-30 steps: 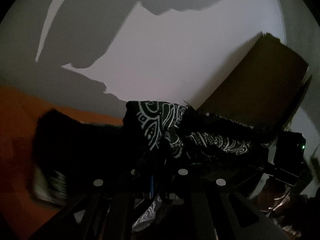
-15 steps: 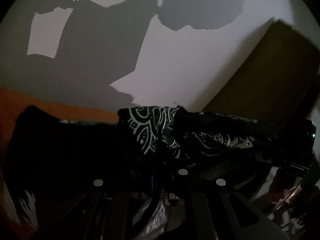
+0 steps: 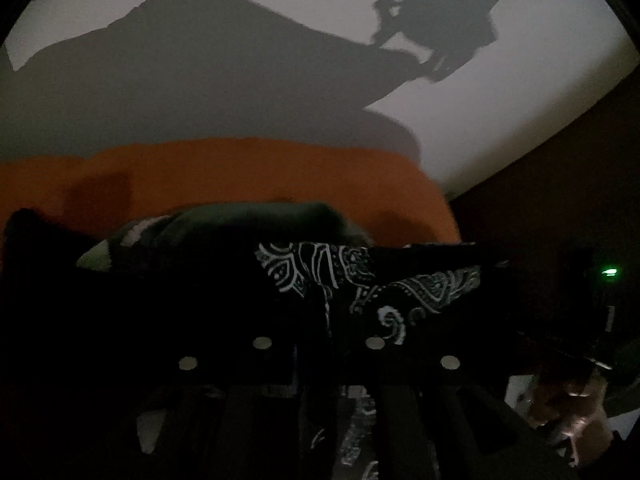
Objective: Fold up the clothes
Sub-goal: 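Lower the bundle onto the folded dark garment with both grippers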
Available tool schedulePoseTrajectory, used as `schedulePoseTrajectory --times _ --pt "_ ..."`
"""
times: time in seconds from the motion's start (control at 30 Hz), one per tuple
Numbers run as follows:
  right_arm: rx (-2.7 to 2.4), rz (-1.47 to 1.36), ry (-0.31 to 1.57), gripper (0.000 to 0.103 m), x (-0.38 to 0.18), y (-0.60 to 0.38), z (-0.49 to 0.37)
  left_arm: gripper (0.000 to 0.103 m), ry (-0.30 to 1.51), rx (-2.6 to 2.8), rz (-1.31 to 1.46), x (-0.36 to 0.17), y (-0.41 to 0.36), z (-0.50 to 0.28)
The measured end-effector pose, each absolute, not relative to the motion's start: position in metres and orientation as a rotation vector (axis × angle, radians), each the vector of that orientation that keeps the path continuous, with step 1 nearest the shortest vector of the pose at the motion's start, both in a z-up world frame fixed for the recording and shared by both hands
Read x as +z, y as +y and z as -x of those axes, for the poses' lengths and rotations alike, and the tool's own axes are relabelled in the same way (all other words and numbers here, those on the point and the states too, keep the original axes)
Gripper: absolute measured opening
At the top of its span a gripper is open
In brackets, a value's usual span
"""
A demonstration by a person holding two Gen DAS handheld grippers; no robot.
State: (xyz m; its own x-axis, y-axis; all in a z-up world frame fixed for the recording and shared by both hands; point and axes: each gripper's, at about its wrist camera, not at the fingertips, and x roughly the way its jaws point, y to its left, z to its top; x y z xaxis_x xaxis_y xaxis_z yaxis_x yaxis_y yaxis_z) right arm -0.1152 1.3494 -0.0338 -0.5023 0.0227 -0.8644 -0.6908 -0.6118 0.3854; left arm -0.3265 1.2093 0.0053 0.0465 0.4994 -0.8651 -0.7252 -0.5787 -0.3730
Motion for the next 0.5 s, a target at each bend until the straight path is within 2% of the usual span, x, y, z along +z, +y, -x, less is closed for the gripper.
schedulePoseTrajectory --times 0.17,0.23,0.37,0.43,0.5 --pt "2.114 1.101 0.782 0.055 0.013 1.335 0.075 0.033 0.253 1.725 1.399 0.027 1.190 0.342" --pt "2.148 1.073 0.766 0.056 0.027 1.316 0.048 0.040 0.263 1.770 1.402 0.036 1.169 0.354" --pt "2.235 0.998 0.838 0.055 0.040 1.248 -0.007 0.040 0.364 1.915 1.327 0.055 1.133 0.358" --pt "2.333 0.949 0.913 0.040 0.036 1.200 -0.018 0.040 0.342 1.857 1.267 0.065 1.110 0.326" --pt "2.405 0.920 0.928 0.011 0.029 1.155 -0.018 0.040 0.364 1.784 1.182 0.065 1.103 0.274"
